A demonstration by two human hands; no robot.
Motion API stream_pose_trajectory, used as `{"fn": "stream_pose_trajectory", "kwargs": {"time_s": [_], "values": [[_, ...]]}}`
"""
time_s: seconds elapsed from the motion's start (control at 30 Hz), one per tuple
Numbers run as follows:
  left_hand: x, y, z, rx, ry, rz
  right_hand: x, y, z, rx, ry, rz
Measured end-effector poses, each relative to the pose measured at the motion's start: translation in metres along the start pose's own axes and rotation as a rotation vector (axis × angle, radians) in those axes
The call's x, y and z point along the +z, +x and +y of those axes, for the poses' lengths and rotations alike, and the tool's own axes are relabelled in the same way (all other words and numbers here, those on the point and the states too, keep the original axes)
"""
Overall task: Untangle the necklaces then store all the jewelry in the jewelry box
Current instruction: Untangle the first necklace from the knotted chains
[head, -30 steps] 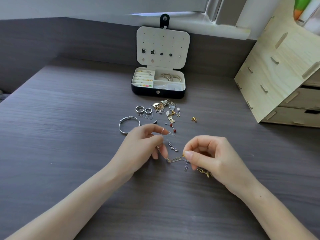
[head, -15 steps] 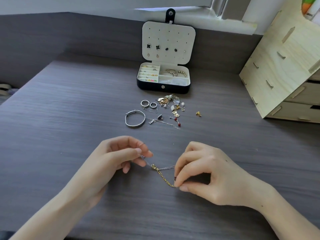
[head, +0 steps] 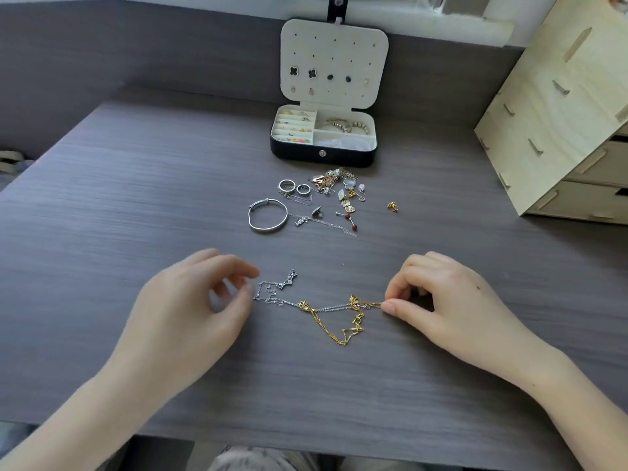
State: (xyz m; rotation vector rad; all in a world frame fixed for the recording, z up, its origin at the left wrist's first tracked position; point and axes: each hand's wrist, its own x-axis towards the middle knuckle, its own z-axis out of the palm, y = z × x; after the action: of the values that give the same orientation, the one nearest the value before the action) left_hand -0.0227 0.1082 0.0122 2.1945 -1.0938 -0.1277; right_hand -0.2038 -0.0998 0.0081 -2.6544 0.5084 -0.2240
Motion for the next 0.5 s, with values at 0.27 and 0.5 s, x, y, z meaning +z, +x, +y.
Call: {"fn": "stream_pose_trajectory", "kwargs": {"time_s": [0.27, 0.5], "values": [[0.026, 0.032, 0.011, 0.286, 0.054, -0.353, -0.021, -0.018, 0.005, 0.099, -0.179, -0.09], [0.03, 0.03, 0.008, 0.3, 0.009, -0.31, -0.006, 0.009, -0.028, -0.054, -0.008, -0.015]]}}
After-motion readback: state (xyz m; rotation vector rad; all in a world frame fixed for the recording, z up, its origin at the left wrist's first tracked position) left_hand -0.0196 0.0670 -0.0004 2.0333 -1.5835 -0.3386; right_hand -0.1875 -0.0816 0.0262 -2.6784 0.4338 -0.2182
